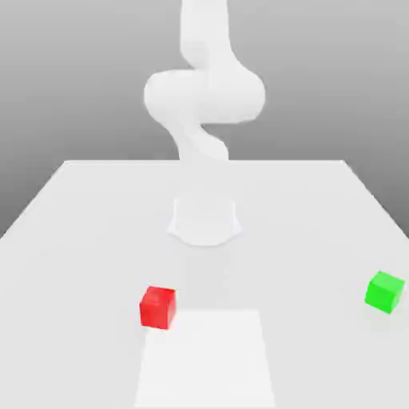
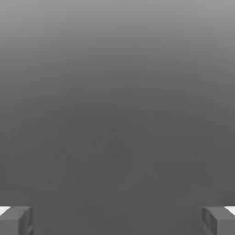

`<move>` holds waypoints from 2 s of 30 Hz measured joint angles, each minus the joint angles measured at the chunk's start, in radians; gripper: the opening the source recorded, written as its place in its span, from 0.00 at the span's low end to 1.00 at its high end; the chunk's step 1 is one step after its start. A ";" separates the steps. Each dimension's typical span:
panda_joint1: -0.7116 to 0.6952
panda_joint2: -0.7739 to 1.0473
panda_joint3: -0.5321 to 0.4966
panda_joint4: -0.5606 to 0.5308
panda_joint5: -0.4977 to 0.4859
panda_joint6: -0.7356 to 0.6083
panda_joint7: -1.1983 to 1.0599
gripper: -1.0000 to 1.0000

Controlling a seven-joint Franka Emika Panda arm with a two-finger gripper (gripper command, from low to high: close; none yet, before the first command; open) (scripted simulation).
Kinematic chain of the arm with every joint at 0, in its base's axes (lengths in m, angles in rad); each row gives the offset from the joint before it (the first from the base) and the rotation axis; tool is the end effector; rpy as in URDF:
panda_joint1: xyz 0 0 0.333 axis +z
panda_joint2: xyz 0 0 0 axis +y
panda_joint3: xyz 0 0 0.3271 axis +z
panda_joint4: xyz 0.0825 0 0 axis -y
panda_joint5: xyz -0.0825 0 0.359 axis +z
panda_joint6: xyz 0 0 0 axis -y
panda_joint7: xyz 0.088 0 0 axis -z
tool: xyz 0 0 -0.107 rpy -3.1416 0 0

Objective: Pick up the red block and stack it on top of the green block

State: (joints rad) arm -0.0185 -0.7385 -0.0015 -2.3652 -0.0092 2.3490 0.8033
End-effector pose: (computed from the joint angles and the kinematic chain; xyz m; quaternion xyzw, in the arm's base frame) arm 0.3405 -0.0072 0.6706 -0.8581 0.3726 -0.3280 0.1315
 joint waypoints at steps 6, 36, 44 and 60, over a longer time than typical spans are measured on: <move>-0.047 0.179 -0.019 -0.185 -0.029 0.142 0.012 0.50; -0.188 0.755 -0.039 -0.555 0.014 0.588 -0.039 0.00; -0.054 0.656 0.080 -0.504 -0.011 0.434 -0.076 0.00; 0.585 0.759 0.385 -0.260 -0.010 0.296 -0.264 0.00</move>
State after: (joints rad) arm 0.5668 0.0208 0.3834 -2.6255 -0.0196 2.6450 0.5389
